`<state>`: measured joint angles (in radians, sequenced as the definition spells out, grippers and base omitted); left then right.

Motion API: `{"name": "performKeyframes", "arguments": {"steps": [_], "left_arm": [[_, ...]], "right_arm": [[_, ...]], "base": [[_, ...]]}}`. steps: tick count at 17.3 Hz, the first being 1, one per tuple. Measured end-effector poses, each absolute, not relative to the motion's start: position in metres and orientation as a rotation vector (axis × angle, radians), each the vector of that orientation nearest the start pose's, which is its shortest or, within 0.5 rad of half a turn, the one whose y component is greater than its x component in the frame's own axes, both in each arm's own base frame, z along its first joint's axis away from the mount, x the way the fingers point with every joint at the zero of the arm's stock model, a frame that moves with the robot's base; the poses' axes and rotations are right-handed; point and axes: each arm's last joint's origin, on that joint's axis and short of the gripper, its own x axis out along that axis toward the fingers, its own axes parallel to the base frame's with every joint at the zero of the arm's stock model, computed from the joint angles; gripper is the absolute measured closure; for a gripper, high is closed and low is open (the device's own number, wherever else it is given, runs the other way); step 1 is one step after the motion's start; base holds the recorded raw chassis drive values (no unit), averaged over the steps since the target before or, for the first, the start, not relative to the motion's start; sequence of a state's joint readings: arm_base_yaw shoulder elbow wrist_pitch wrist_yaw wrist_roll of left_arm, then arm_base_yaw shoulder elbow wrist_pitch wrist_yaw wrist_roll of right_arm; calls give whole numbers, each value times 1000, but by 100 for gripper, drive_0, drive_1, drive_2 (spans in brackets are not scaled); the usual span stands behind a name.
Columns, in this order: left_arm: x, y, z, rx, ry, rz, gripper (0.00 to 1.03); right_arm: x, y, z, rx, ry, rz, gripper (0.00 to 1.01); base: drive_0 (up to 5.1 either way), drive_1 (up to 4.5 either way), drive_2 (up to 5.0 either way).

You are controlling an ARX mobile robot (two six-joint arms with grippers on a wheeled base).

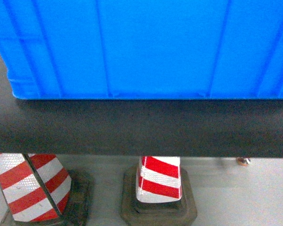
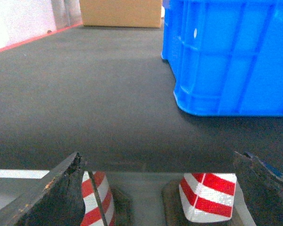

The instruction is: Place box next to blue box on left shelf

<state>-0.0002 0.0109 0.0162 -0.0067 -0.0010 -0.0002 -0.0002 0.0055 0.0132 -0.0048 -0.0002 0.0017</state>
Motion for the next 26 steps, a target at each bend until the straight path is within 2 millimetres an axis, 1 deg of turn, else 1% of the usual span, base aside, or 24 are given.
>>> {"name": "performKeyframes", "arguments": {"steps": [26], "left_arm": [[97,0,168,1,0,0,5]], "right_arm": [[97,0,167,2,-2,0,3]], "base": [[0,0,0]]}}
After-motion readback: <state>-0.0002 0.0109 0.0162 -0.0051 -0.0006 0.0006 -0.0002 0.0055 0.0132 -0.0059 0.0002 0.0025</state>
